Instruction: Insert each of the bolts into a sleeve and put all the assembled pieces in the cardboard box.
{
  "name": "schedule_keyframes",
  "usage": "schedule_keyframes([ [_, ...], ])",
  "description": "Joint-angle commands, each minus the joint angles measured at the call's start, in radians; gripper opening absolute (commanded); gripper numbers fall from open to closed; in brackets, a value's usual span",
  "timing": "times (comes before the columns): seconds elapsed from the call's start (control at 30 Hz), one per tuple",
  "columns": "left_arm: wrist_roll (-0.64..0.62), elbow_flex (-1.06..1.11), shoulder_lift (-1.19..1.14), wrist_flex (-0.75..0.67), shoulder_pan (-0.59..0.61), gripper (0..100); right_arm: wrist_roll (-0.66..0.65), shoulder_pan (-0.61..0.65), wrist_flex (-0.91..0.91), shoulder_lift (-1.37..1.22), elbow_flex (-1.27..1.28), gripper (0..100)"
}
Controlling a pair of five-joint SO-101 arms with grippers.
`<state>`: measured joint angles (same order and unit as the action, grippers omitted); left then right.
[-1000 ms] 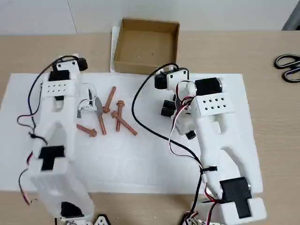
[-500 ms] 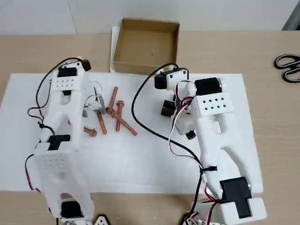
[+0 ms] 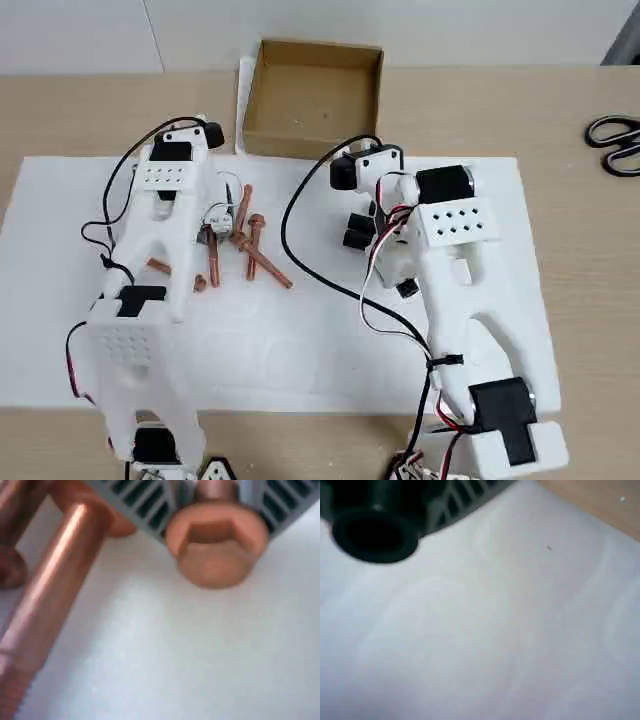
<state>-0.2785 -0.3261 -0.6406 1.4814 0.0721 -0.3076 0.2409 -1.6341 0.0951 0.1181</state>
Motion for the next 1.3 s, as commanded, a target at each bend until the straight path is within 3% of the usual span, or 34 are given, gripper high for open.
schedule_keyframes([
  [0.0, 0.008, -0.001, -0.003, 0.011, 0.009, 1, -0.002, -0.008, 0.004, 0.051, -0.049, 0.4],
  [0.17, 0.032, -0.053, -0.003, 0.066, 0.008, 1, -0.002, -0.008, 0.004, 0.051, -0.049, 0.4],
  [0.4, 0.032, -0.397, -0.003, 0.270, 0.008, 1, -0.002, -0.008, -0.004, 0.053, -0.052, 0.4],
  [0.53, 0.032, -0.489, 0.005, 0.273, 0.014, 1, -0.002, -0.008, -0.005, 0.054, -0.054, 0.4],
  [0.77, 0.032, -0.455, 0.222, 0.273, -0.058, 1, -0.005, -0.008, -0.007, 0.150, -0.055, 0.4],
  [1.27, 0.034, -0.278, 0.839, 0.270, -0.262, 1, -0.005, -0.007, -0.027, 0.786, -0.014, 0.5],
])
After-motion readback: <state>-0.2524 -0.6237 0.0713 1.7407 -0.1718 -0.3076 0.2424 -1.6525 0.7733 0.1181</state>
